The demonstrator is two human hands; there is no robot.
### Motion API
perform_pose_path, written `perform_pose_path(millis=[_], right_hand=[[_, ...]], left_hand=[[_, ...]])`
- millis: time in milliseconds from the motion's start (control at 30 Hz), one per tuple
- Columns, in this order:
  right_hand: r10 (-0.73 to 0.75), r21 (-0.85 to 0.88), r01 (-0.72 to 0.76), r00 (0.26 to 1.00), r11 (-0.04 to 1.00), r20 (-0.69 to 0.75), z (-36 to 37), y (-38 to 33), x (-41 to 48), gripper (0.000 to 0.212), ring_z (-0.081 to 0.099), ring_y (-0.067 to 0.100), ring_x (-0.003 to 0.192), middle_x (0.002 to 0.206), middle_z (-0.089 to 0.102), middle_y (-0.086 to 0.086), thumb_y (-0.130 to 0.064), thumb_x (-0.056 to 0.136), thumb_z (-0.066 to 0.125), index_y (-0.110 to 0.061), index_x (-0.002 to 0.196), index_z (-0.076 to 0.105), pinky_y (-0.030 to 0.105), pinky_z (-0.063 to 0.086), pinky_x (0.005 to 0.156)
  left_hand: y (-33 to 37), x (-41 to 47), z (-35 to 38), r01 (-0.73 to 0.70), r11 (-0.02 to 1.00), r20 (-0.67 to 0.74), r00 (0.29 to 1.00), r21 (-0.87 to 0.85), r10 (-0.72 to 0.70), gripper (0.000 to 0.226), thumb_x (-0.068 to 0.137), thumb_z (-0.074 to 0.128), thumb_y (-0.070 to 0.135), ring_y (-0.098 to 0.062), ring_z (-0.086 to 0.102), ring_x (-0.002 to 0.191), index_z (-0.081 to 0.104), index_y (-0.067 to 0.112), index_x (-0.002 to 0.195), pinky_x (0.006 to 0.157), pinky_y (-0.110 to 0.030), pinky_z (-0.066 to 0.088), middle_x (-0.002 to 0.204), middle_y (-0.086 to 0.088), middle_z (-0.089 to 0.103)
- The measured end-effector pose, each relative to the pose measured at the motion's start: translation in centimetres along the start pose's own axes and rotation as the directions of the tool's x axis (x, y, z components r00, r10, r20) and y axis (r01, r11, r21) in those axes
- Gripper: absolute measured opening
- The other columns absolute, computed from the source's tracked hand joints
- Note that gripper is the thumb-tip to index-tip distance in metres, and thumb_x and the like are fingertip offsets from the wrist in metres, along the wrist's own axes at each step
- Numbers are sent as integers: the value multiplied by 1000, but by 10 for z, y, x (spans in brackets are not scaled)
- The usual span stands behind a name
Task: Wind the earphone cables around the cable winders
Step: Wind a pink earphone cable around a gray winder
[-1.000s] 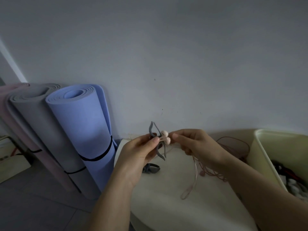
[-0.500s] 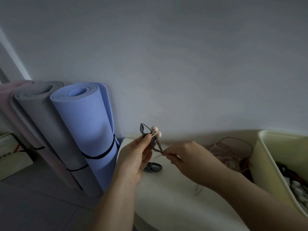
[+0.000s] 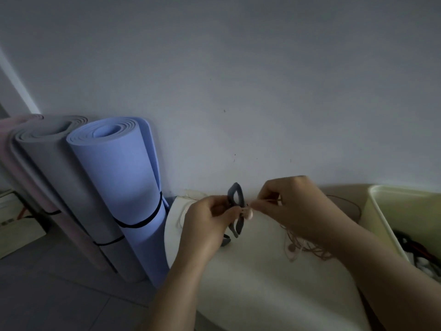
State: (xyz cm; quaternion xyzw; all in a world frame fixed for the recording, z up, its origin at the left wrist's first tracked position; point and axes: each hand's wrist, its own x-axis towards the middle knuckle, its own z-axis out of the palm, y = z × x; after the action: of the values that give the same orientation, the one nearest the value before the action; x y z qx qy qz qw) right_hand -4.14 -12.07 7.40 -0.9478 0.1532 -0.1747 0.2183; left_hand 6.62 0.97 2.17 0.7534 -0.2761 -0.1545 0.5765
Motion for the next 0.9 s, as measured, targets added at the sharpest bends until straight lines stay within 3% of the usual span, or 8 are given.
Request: perform_pose_path(millis=[133, 233, 333, 533, 667, 733, 900], right_hand=[[53, 47, -54, 998, 997, 19, -11, 10, 0, 22, 53, 7, 59, 65, 62, -7, -43, 79, 69, -24, 69, 65, 20, 42, 56], [85, 156, -84, 996, 984, 3, -12, 16, 1, 19, 50, -3, 53, 60, 60, -11, -37, 81, 69, -22, 71, 66, 11, 38, 50], [130, 257, -125, 992, 958, -4, -8, 23, 2, 19, 45, -4, 43, 47, 53, -21, -35, 84, 67, -20, 73, 66, 8, 33, 44], [247, 440, -259, 965, 860, 86, 6, 35, 4, 26, 28, 2, 40, 51, 39, -6, -37, 86, 64, -17, 69, 64, 12, 25, 40], [283, 543, -352, 936, 762, 210, 23, 29, 1, 30, 28, 3, 38, 50, 38, -2, -34, 89, 60, -20, 63, 59, 15, 24, 40], [281, 571, -350, 937, 743, 209, 37, 22, 1, 29, 28, 4, 39, 50, 38, -5, -30, 91, 58, -21, 64, 60, 17, 26, 43], [89, 353, -113, 992, 929, 84, 59, 2, -1, 33, 33, 5, 48, 54, 42, -9, -26, 97, 51, -30, 64, 55, 20, 27, 49]], left_hand=[[-3, -2, 3, -69, 982, 217, 976, 178, 30, 14, 84, 70, 15, 5, 67, 77, 71, 27, 91, 70, -12, 48, 78, 18, 72], [-1, -5, 3, -96, 976, 308, 951, 194, 32, 18, 84, 72, 16, 3, 68, 81, 69, 34, 89, 80, -22, 53, 84, 14, 74], [1, -6, 1, -88, 986, 328, 944, 145, 36, 19, 84, 72, 15, -1, 69, 85, 70, 31, 95, 84, -28, 55, 89, 12, 75], [11, -11, -6, 0, 996, 442, 896, -89, 39, 23, 86, 67, 9, -11, 69, 100, 69, 18, 107, 93, -27, 51, 100, 3, 75], [9, -7, -9, 110, 930, 355, 934, -350, 23, 33, 81, 72, 15, -25, 67, 108, 68, 9, 113, 100, -42, 47, 109, -9, 73], [8, -4, -9, 169, 865, 274, 961, -472, -39, 29, 84, 67, 10, -25, 66, 109, 67, 6, 113, 100, -42, 47, 110, -11, 72], [4, 2, -9, 297, 688, 146, 952, -662, -270, 20, 91, 58, 14, -6, 62, 82, 70, 14, 107, 76, -20, 41, 89, 3, 72]])
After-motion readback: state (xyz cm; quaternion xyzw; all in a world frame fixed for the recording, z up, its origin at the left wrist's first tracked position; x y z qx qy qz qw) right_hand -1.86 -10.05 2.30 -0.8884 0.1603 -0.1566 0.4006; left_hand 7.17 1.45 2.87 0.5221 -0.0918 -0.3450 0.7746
